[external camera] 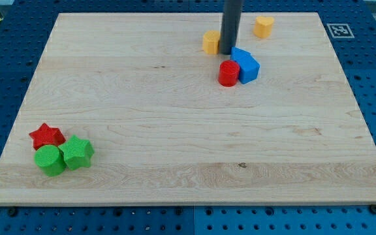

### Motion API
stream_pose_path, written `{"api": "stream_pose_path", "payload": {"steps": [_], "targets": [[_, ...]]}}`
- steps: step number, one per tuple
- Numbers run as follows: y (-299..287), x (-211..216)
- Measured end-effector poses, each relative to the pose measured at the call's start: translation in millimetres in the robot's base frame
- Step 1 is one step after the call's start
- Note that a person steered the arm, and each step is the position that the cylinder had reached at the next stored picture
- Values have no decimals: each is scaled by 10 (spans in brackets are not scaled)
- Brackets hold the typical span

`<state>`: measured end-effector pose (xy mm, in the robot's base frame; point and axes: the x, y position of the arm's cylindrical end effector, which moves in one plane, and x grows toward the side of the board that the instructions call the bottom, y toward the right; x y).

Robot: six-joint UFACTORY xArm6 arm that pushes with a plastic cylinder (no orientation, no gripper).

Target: Push the yellow hexagon to the left

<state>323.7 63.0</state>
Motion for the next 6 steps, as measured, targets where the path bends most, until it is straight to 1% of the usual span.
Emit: {"api": "stream_pose_path", "payload": {"steps": [1, 2, 3, 4, 5, 6], "targets": [[-208, 90], [-142, 18], [129, -80], [365, -276], [283, -387], [-82, -385]]}}
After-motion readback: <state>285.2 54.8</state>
